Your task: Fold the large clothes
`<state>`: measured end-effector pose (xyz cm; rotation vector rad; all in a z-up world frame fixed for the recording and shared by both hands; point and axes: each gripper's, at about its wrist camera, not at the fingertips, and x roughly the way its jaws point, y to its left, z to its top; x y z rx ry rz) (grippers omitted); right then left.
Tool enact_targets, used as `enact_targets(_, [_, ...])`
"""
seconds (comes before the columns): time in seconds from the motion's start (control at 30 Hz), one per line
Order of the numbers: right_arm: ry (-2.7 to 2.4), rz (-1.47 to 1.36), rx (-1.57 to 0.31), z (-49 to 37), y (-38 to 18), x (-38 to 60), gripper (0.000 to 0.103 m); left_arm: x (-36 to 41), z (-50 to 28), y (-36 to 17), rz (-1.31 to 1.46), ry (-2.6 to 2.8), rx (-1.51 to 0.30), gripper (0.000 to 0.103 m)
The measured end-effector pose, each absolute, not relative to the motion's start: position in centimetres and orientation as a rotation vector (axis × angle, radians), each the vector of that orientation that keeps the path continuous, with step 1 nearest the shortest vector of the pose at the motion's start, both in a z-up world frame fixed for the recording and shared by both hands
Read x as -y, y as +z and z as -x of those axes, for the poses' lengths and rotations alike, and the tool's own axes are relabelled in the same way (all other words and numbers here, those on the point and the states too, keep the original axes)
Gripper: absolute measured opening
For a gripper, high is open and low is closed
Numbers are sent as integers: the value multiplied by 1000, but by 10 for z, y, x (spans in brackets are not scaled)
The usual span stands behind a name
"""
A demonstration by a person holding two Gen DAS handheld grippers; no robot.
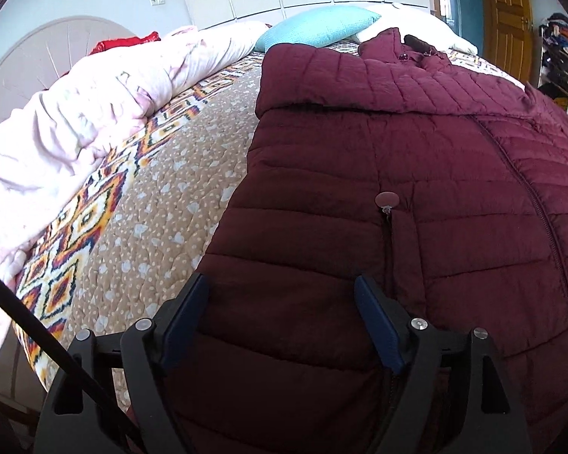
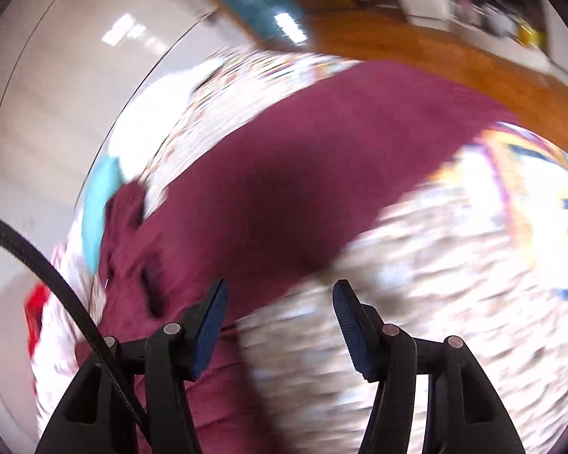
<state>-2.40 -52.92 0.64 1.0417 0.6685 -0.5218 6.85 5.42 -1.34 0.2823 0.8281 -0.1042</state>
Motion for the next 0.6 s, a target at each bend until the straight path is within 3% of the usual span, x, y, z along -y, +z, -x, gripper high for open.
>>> enact_targets(0.13, [-504, -1242, -522, 49, -10, 574, 62, -54, -69, -14, -287, -99, -827, 80])
enact_targets(0.3, [-601, -1189, -537, 22, -4, 594, 60, -54, -69, -14, -286, -99, -827, 80])
enact_targets(0.4, [-639, -1113, -614, 16, 0, 604, 17, -54, -69, -14, -288, -99, -827, 81])
enact_targets(0.6, [-596, -707, -601, -12, 88, 548, 11, -57, -70, -16, -275, -104, -827, 82])
